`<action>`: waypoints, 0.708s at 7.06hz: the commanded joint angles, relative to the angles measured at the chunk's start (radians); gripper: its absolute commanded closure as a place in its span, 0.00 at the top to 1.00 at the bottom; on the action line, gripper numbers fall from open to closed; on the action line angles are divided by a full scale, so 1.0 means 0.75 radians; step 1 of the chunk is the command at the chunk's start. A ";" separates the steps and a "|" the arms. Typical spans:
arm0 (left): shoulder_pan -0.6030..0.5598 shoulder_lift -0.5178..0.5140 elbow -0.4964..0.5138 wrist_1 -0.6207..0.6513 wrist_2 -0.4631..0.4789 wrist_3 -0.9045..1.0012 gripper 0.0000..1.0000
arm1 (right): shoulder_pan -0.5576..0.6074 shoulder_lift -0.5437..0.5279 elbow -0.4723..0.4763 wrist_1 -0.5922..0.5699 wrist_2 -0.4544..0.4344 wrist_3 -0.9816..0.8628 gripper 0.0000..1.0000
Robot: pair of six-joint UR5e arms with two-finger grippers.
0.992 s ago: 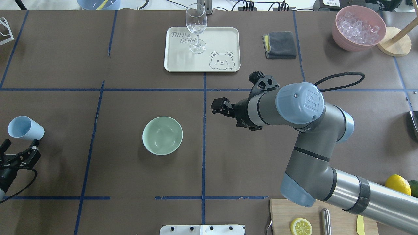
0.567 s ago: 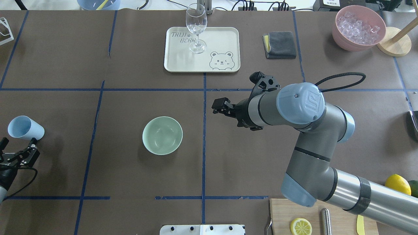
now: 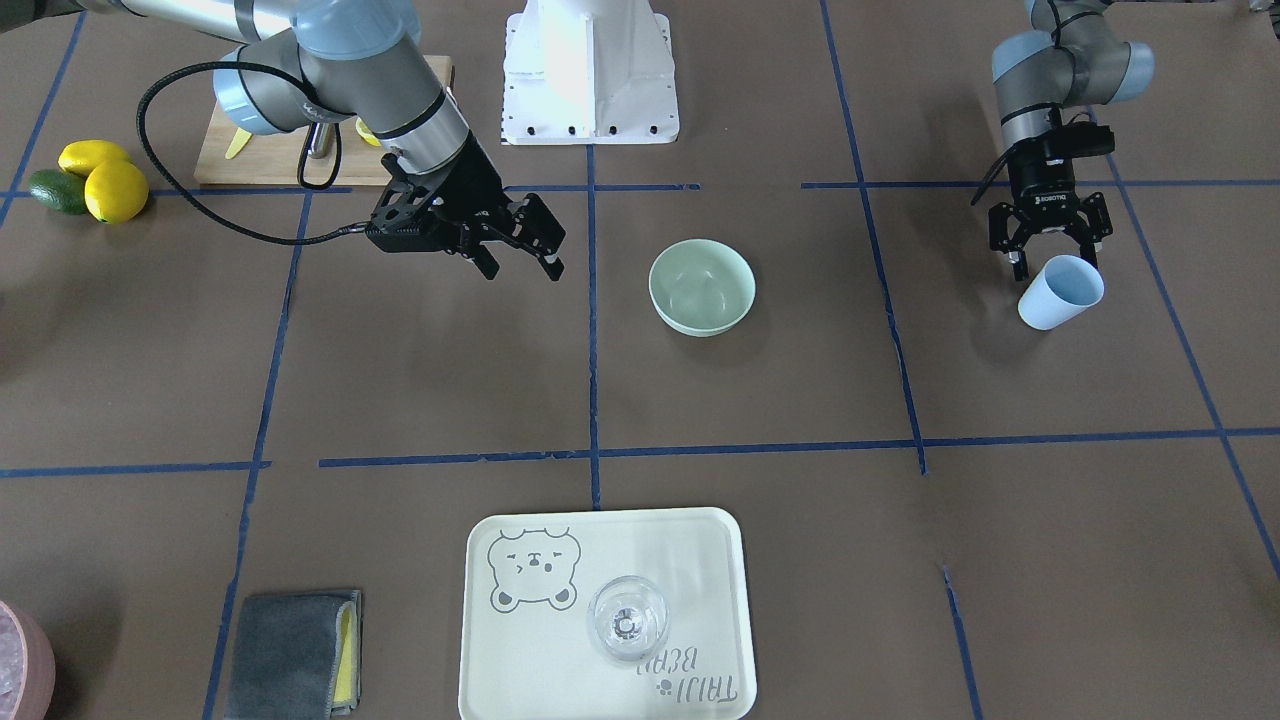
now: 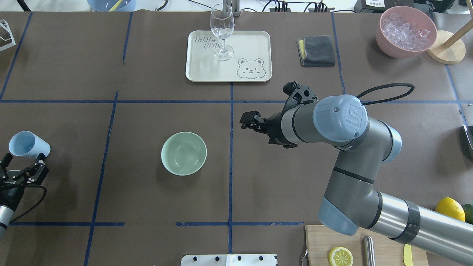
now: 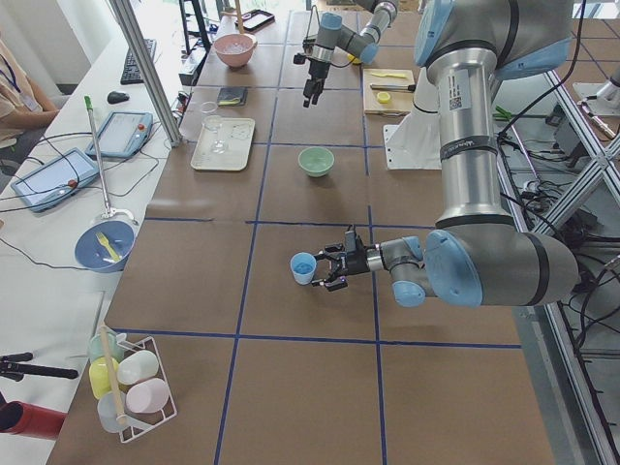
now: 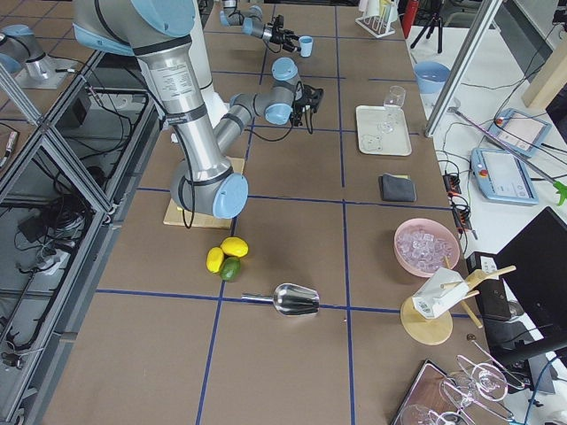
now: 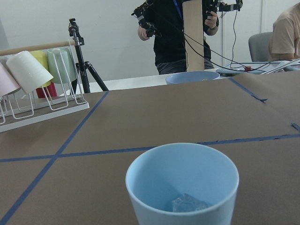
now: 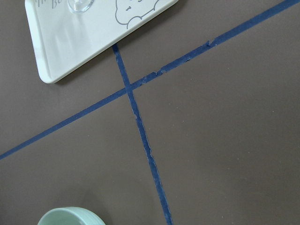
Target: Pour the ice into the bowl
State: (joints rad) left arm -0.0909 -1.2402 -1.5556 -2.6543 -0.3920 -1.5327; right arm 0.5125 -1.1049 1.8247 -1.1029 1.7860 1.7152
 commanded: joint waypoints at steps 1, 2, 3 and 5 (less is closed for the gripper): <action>-0.030 -0.028 0.024 0.001 -0.009 0.002 0.98 | 0.000 -0.002 0.005 0.000 -0.001 0.002 1.00; -0.052 -0.050 0.047 0.003 -0.019 0.006 0.98 | -0.002 -0.004 0.005 0.000 -0.001 0.002 1.00; -0.085 -0.085 0.080 0.003 -0.046 0.008 0.98 | -0.002 -0.004 0.005 0.000 -0.001 0.000 1.00; -0.132 -0.101 0.098 0.009 -0.070 0.013 0.98 | -0.002 -0.002 0.005 0.000 -0.001 0.000 1.00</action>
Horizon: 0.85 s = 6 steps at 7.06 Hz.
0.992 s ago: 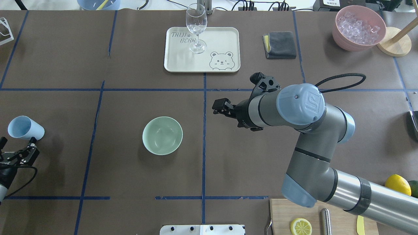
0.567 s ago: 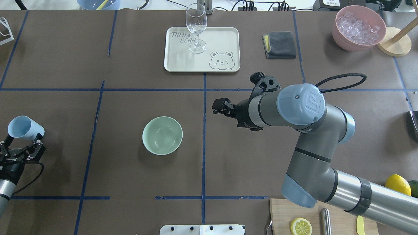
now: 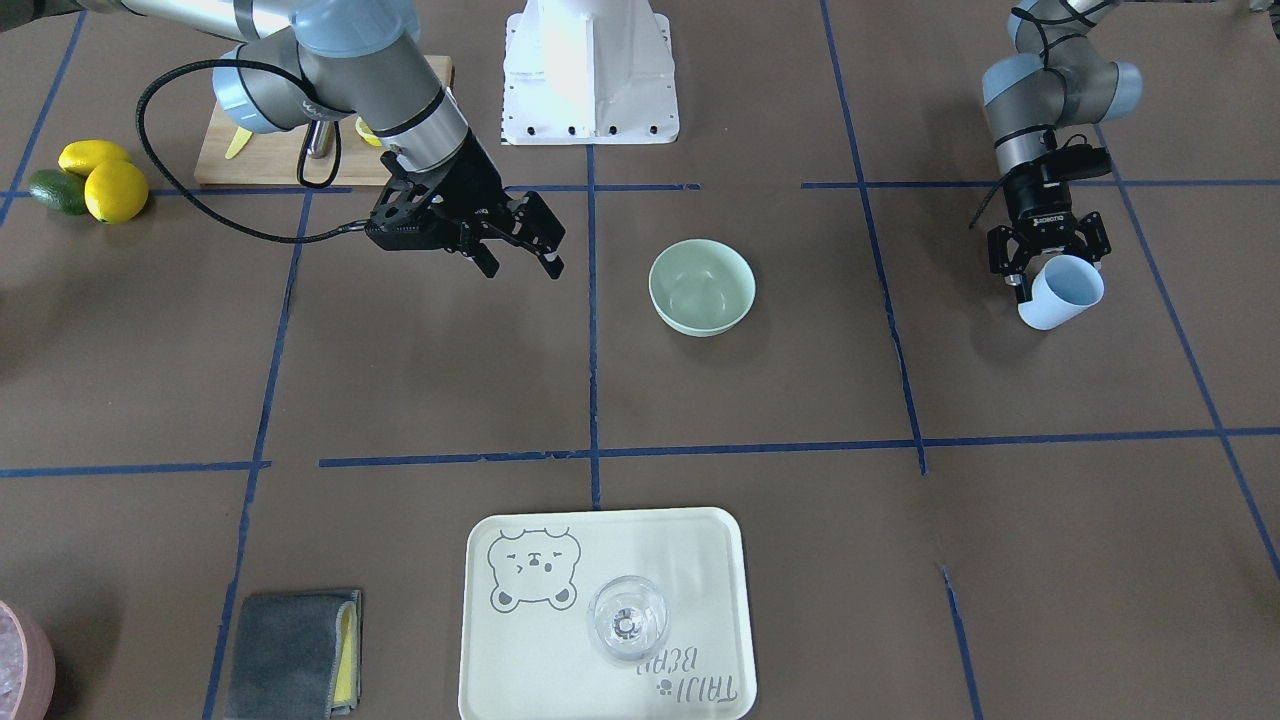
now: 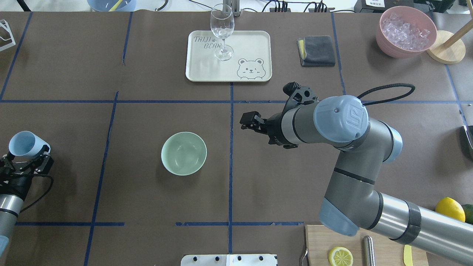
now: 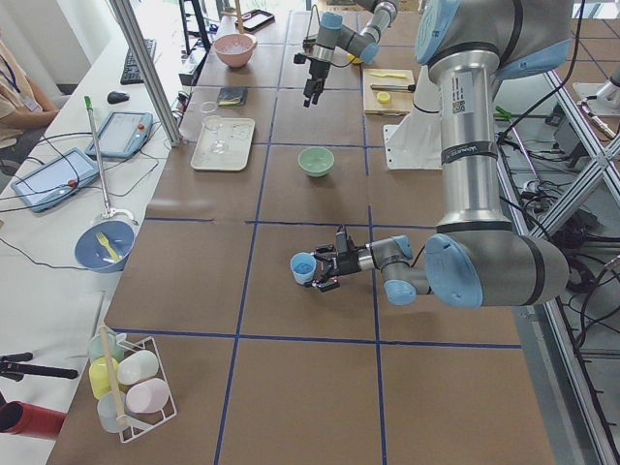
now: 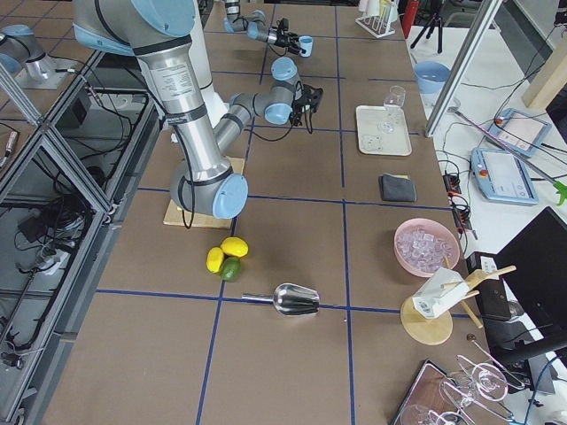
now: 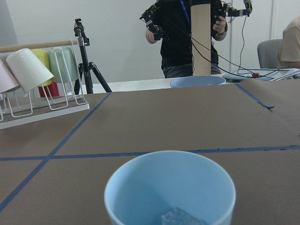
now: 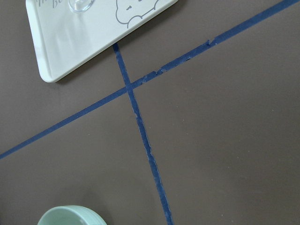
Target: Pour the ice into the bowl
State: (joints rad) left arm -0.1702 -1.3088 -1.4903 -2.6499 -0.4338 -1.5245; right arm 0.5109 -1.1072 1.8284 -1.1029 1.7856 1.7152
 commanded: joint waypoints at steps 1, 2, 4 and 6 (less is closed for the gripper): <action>-0.037 -0.022 0.011 0.005 -0.019 0.004 0.98 | 0.000 0.002 0.000 0.000 0.000 0.000 1.00; -0.045 -0.032 0.011 0.005 -0.031 0.006 0.98 | 0.000 0.004 0.000 0.000 0.000 -0.002 1.00; -0.051 -0.034 0.019 0.005 -0.033 0.004 0.94 | 0.000 0.006 0.004 0.000 0.000 -0.002 1.00; -0.055 -0.034 0.020 0.003 -0.033 0.004 0.25 | 0.000 0.006 0.004 0.000 0.000 -0.002 1.00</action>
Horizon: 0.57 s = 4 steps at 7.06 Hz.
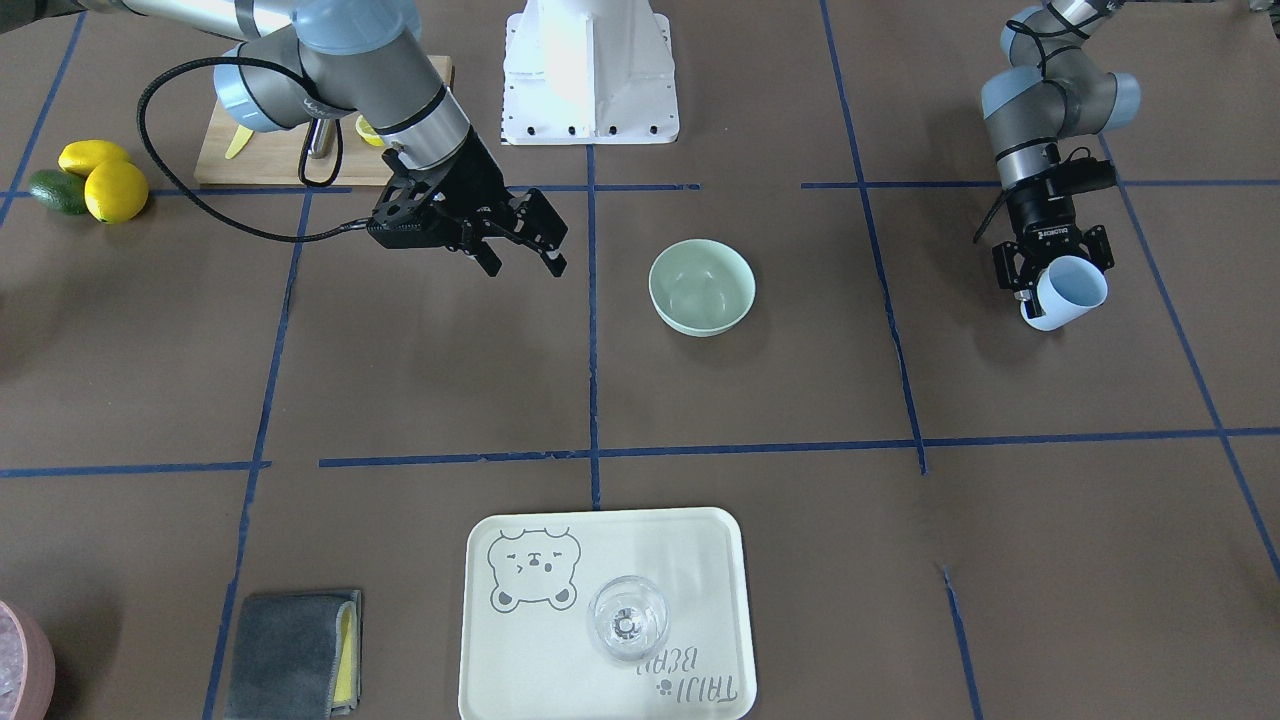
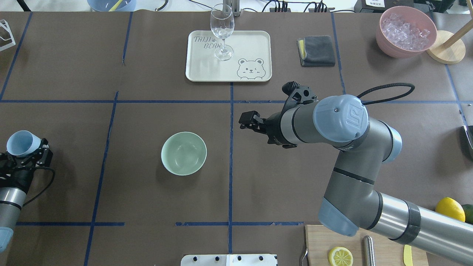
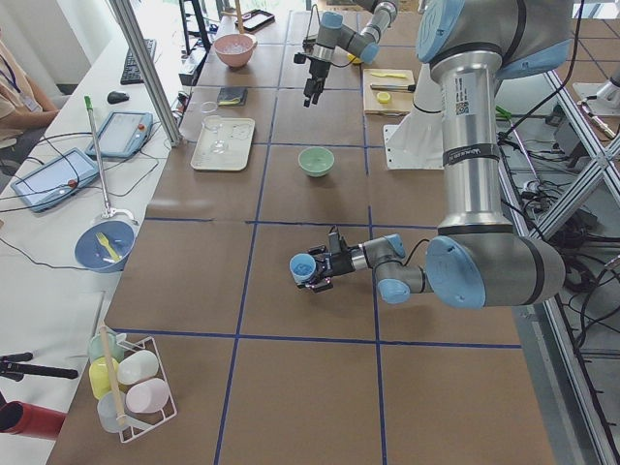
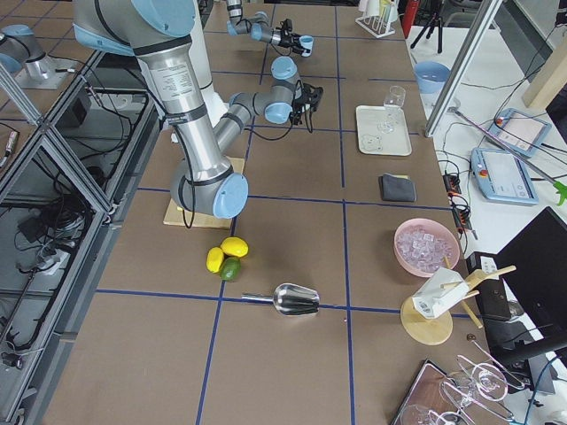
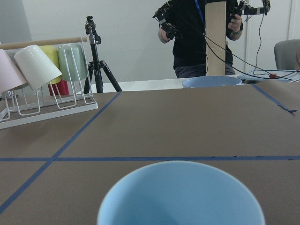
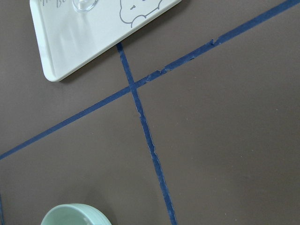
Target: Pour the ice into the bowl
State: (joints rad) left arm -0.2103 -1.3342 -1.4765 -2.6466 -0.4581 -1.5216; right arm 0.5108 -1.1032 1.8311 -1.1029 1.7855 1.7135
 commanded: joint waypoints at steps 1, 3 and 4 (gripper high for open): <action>-0.014 -0.007 0.001 -0.012 -0.003 0.052 0.00 | 0.000 0.002 0.001 0.000 0.000 0.002 1.00; -0.059 -0.187 -0.030 -0.215 -0.003 0.529 0.00 | 0.002 0.004 0.003 0.000 0.002 0.000 1.00; -0.091 -0.349 -0.042 -0.240 -0.001 0.837 0.00 | 0.008 0.000 0.009 0.000 0.004 -0.004 1.00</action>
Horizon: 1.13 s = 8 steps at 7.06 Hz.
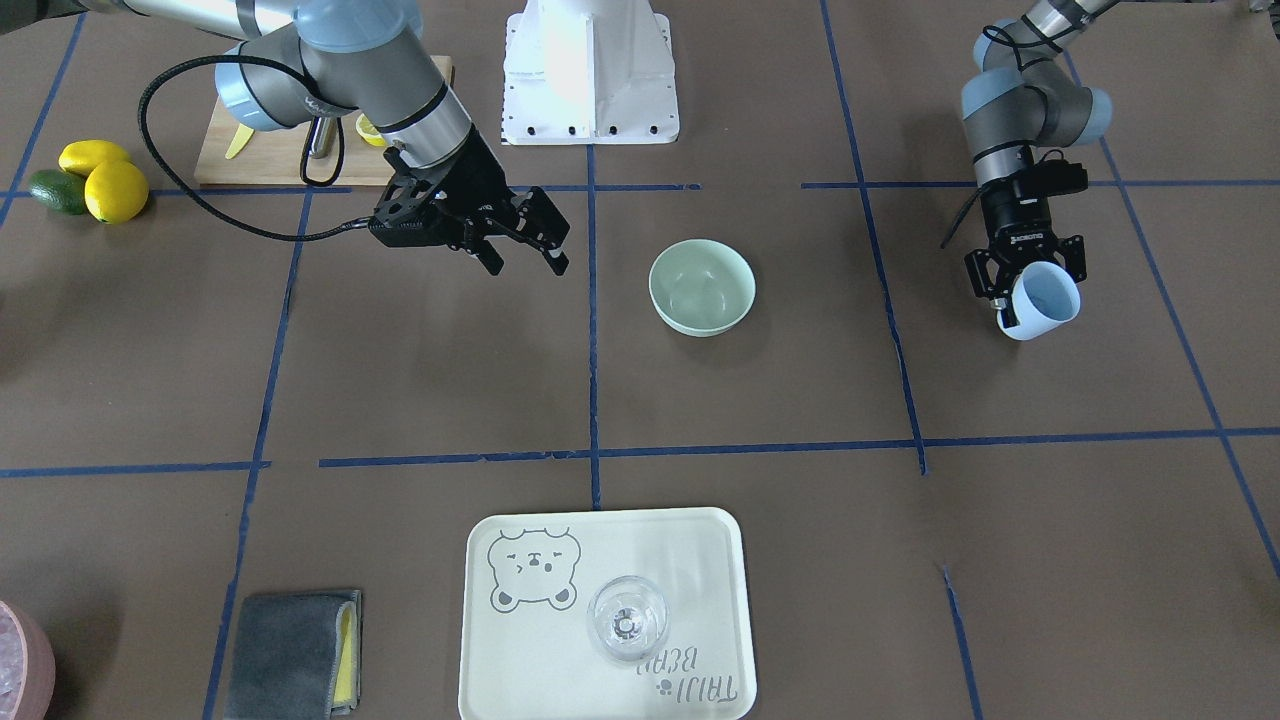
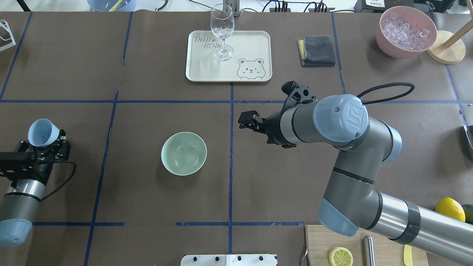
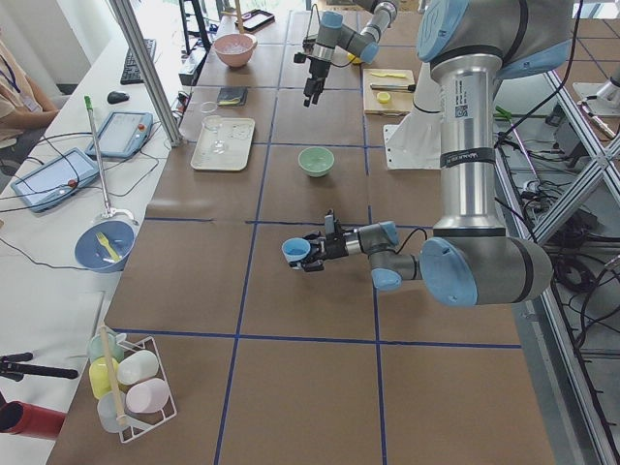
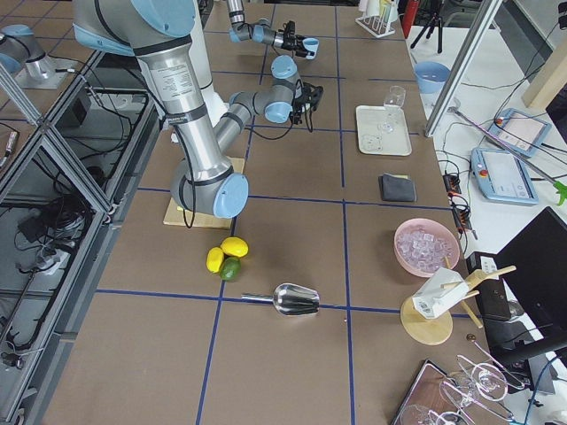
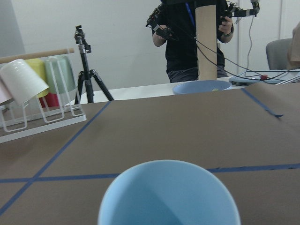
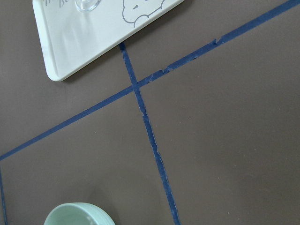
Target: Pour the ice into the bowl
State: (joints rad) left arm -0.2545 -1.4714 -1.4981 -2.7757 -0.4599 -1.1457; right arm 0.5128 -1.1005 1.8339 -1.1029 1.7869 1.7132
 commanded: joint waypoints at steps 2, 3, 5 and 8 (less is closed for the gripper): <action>-0.025 -0.308 -0.139 -0.054 -0.033 0.614 0.00 | 0.030 -0.011 0.005 0.000 0.002 -0.012 1.00; -0.011 -0.315 -0.199 -0.060 -0.031 0.962 0.00 | 0.034 -0.026 0.005 0.000 0.002 -0.012 1.00; 0.067 -0.329 -0.242 -0.050 -0.029 1.436 0.00 | 0.042 -0.046 0.003 0.000 0.004 -0.016 1.00; 0.141 -0.390 -0.250 0.279 -0.029 1.587 0.00 | 0.046 -0.048 -0.003 0.002 0.002 -0.016 1.00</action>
State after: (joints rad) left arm -0.1641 -1.7396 -1.6835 -2.7160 -0.4817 0.0173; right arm 0.5466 -1.1350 1.8337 -1.1026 1.7888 1.7007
